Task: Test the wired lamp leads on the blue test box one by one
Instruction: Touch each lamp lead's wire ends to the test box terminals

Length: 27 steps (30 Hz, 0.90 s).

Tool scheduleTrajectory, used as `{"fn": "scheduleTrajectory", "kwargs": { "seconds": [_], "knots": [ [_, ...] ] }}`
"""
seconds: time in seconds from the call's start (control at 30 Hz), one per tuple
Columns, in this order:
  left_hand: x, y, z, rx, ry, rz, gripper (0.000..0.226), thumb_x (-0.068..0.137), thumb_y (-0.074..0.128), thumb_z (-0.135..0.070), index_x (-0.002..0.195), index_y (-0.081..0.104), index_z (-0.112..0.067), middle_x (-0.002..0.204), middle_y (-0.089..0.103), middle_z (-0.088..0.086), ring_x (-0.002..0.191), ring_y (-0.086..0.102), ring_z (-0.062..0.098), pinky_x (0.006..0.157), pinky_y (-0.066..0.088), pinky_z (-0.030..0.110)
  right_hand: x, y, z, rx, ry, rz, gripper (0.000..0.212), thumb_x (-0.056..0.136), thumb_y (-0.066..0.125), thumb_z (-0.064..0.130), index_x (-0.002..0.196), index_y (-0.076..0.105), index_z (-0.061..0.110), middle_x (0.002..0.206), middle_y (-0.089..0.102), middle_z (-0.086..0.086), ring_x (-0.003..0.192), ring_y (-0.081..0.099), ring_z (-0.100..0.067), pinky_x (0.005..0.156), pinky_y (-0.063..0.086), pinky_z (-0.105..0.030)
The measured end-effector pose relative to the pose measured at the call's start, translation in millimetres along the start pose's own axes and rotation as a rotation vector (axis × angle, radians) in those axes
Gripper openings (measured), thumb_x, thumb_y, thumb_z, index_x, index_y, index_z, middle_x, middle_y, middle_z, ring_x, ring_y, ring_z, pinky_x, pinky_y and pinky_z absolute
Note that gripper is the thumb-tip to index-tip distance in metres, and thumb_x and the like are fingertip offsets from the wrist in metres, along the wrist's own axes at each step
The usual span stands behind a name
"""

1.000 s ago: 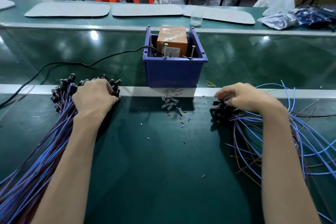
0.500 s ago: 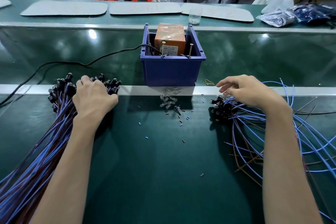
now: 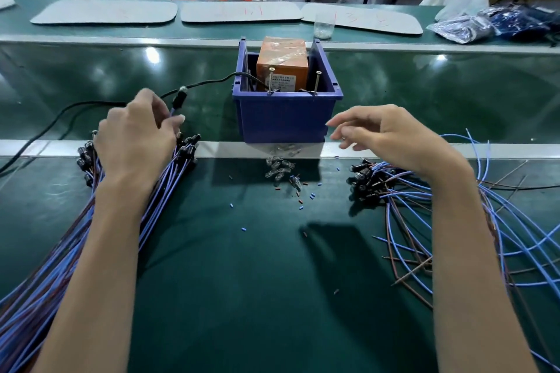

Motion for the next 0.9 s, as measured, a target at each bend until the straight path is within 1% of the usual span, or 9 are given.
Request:
{"fn": "scheduleTrajectory", "kwargs": {
  "seconds": [0.1,0.17,0.27,0.43,0.6,0.7,0.77,0.83,0.9],
  "knots": [
    [-3.7,-8.5,-14.2,-0.069,0.072,-0.147,0.024,0.088,0.064,-0.039,0.096,0.061,-0.016,0.094,0.071,0.015,0.091,0.062,0.039,0.080,0.048,0.046,1.6,14.6,13.1,0.022,-0.049,0.057,0.023,0.096,0.053,0.008,0.100,0.068,0.024,0.092,0.074,0.002,0.080,0.067,-0.008,0.078,0.054,-0.035],
    [-11.0,-13.0,-28.0,-0.146,0.148,-0.223,0.025,0.090,0.063,-0.038,0.098,0.061,-0.015,0.094,0.072,0.011,0.089,0.065,0.035,0.080,0.046,0.042,3.1,25.6,22.2,0.062,-0.087,0.085,0.018,0.098,0.053,0.014,0.109,0.066,0.020,0.095,0.073,0.001,0.077,0.065,-0.006,0.069,0.050,-0.022],
    [-27.4,-16.1,-56.6,-0.230,0.248,-0.198,0.024,0.085,0.068,-0.040,0.097,0.062,-0.020,0.090,0.074,0.001,0.084,0.070,0.026,0.078,0.049,0.039,4.6,43.1,36.8,0.233,-0.117,0.131,0.019,0.100,0.049,0.024,0.111,0.063,0.019,0.098,0.071,0.000,0.075,0.064,-0.005,0.064,0.045,-0.010],
    [-64.3,-13.0,-100.4,-0.224,0.464,-0.155,0.022,0.078,0.075,-0.027,0.092,0.059,-0.020,0.076,0.073,-0.004,0.071,0.070,0.027,0.064,0.052,0.040,9.3,62.8,47.4,0.488,-0.085,0.082,0.036,0.101,0.042,0.034,0.104,0.066,0.008,0.091,0.068,0.003,0.085,0.064,-0.004,0.073,0.048,-0.019],
    [-69.6,-10.1,-105.9,-0.308,0.479,-0.166,0.026,0.077,0.077,-0.028,0.090,0.059,-0.014,0.080,0.072,-0.005,0.072,0.068,0.024,0.064,0.046,0.035,11.1,59.7,47.1,0.590,-0.071,-0.055,0.022,0.100,0.049,0.025,0.093,0.068,0.019,0.078,0.066,0.009,0.074,0.059,-0.003,0.073,0.047,-0.019],
    [-80.5,-3.1,-112.4,-0.390,0.544,-0.277,0.015,0.075,0.072,-0.014,0.081,0.059,-0.007,0.083,0.064,0.004,0.077,0.058,0.024,0.071,0.041,0.028,10.2,58.9,48.6,0.620,-0.122,-0.081,0.020,0.099,0.052,0.018,0.094,0.067,0.007,0.078,0.059,-0.005,0.073,0.056,-0.013,0.073,0.048,-0.026],
    [-93.7,5.9,-119.7,-0.570,0.477,-0.183,0.009,0.075,0.065,-0.014,0.072,0.057,-0.011,0.071,0.060,-0.006,0.066,0.054,0.015,0.066,0.044,0.028,8.8,57.8,49.8,0.686,-0.132,-0.098,0.018,0.097,0.054,0.015,0.097,0.068,0.004,0.076,0.063,-0.002,0.070,0.059,-0.012,0.067,0.050,-0.026],
    [-101.0,17.7,-125.6,-0.771,0.248,0.126,0.013,0.078,0.056,-0.025,0.066,0.060,-0.020,0.060,0.063,-0.009,0.056,0.054,0.012,0.062,0.048,0.032,8.1,55.3,49.9,0.696,-0.132,-0.125,0.013,0.095,0.057,0.014,0.098,0.070,0.010,0.077,0.066,0.004,0.068,0.060,-0.008,0.062,0.048,-0.025],
    [-103.0,25.8,-129.8,-0.995,-0.053,0.448,0.029,0.082,0.047,-0.039,0.069,0.069,-0.024,0.072,0.073,0.000,0.066,0.064,0.018,0.064,0.054,0.032,7.5,51.6,48.1,0.687,-0.137,-0.163,0.010,0.093,0.060,0.013,0.095,0.070,0.010,0.080,0.067,-0.001,0.071,0.061,-0.011,0.065,0.049,-0.028]
  ]
}}
Point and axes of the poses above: each hand's wrist, its own x-axis towards the middle knuckle, its own y-axis out of the palm, z = x × y, the point moved 2 cm from there along x, towards the middle knuckle
